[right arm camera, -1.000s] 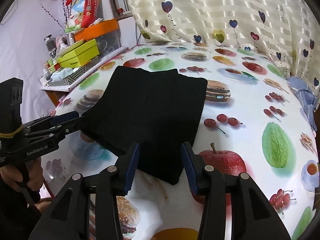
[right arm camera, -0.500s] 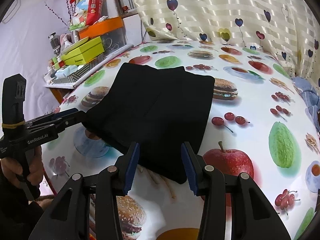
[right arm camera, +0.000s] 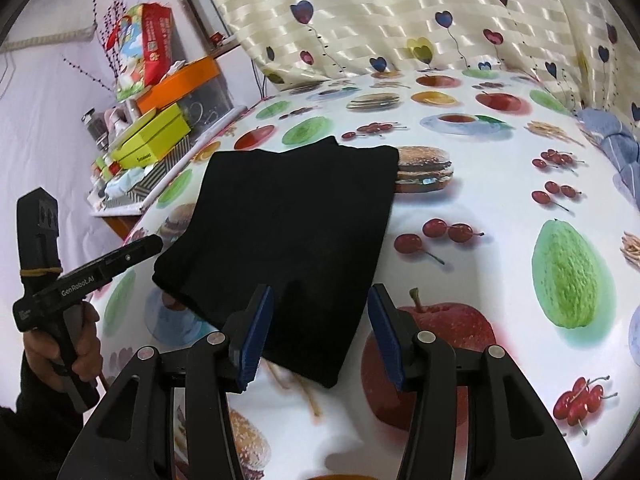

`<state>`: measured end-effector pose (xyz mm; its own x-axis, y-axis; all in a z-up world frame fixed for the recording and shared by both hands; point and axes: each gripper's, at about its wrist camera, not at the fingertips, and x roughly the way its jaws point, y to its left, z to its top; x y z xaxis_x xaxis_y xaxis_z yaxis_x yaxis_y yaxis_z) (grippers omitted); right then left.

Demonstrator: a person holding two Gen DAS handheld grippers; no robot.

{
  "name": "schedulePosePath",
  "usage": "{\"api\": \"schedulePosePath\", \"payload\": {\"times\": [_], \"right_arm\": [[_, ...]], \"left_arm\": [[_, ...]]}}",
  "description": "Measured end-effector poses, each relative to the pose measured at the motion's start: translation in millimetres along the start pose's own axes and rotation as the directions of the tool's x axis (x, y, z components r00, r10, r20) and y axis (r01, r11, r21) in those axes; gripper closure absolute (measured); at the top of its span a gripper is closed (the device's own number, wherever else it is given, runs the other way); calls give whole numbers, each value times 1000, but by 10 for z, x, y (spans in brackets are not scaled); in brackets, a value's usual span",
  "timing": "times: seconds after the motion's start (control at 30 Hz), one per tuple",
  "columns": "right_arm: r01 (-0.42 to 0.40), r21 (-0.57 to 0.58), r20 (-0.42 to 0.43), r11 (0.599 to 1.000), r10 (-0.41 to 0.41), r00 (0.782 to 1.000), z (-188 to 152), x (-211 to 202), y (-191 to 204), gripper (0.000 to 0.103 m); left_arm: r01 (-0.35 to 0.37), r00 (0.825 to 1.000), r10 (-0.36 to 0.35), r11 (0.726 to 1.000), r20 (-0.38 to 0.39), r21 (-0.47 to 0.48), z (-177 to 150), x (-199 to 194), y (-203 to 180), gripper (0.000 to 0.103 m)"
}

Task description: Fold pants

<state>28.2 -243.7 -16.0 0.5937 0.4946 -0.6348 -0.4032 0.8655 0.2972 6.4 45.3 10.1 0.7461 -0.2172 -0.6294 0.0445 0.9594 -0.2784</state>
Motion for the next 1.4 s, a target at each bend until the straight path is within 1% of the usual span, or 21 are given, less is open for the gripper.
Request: {"api": "schedulePosePath", "payload": {"times": [0.2, 0.3, 0.43, 0.5, 0.53, 0.7, 0.77, 0.83, 0.9, 0.93, 1.1, 1.13, 1.17, 1.27, 1.3, 1.33, 1.4], "right_arm": [[-30, 47, -10, 998, 31, 999, 117, 152, -142, 53], [-55, 85, -16, 995, 57, 998, 172, 249, -222, 52], [-72, 108, -28, 992, 75, 997, 225, 359, -283, 53], [-73, 115, -39, 991, 78, 996, 247, 417, -296, 52], [-76, 118, -42, 990, 81, 996, 257, 441, -303, 52], [-98, 127, -37, 987, 103, 994, 330, 529, -326, 52], [-110, 139, -33, 984, 116, 993, 352, 560, -342, 52], [-127, 164, -28, 978, 133, 991, 367, 578, -367, 52], [-133, 172, -32, 976, 140, 990, 364, 573, -361, 52], [-136, 172, -35, 976, 144, 989, 354, 569, -348, 52], [-130, 161, -46, 978, 139, 989, 365, 587, -340, 62], [-126, 167, -51, 978, 136, 989, 385, 607, -351, 69], [-122, 168, -55, 978, 133, 990, 397, 624, -358, 74], [-128, 177, -55, 976, 139, 989, 417, 646, -358, 81], [-127, 173, -48, 977, 137, 989, 422, 628, -346, 86], [-127, 172, -42, 977, 137, 990, 425, 609, -338, 88], [-135, 174, -24, 975, 142, 990, 441, 558, -324, 89]], "left_arm": [[28, 999, -29, 999, -30, -21, 115, 199, 63, 54], [42, 998, -44, 998, -41, -46, 181, 289, 110, 51], [44, 996, -49, 997, -70, -69, 234, 442, 170, 50], [55, 994, -63, 995, -85, -84, 240, 510, 192, 49], [68, 993, -76, 993, -90, -93, 241, 543, 203, 47], [107, 990, -116, 988, -74, -112, 287, 609, 221, 46], [121, 989, -130, 985, -70, -122, 308, 635, 230, 46], [117, 990, -125, 987, -72, -113, 309, 638, 211, 46], [119, 989, -128, 987, -78, -112, 311, 640, 215, 50], [125, 987, -135, 985, -82, -117, 300, 636, 217, 54], [155, 982, -170, 974, -84, -166, 272, 623, 290, 63], [155, 982, -171, 973, -85, -170, 269, 628, 284, 65], [153, 982, -170, 973, -87, -171, 273, 633, 276, 66], [139, 984, -153, 978, -86, -156, 284, 615, 228, 71], [135, 985, -149, 979, -83, -151, 286, 600, 217, 72], [133, 986, -145, 980, -79, -148, 295, 579, 205, 74], [131, 987, -143, 980, -73, -147, 310, 540, 195, 78]]}}
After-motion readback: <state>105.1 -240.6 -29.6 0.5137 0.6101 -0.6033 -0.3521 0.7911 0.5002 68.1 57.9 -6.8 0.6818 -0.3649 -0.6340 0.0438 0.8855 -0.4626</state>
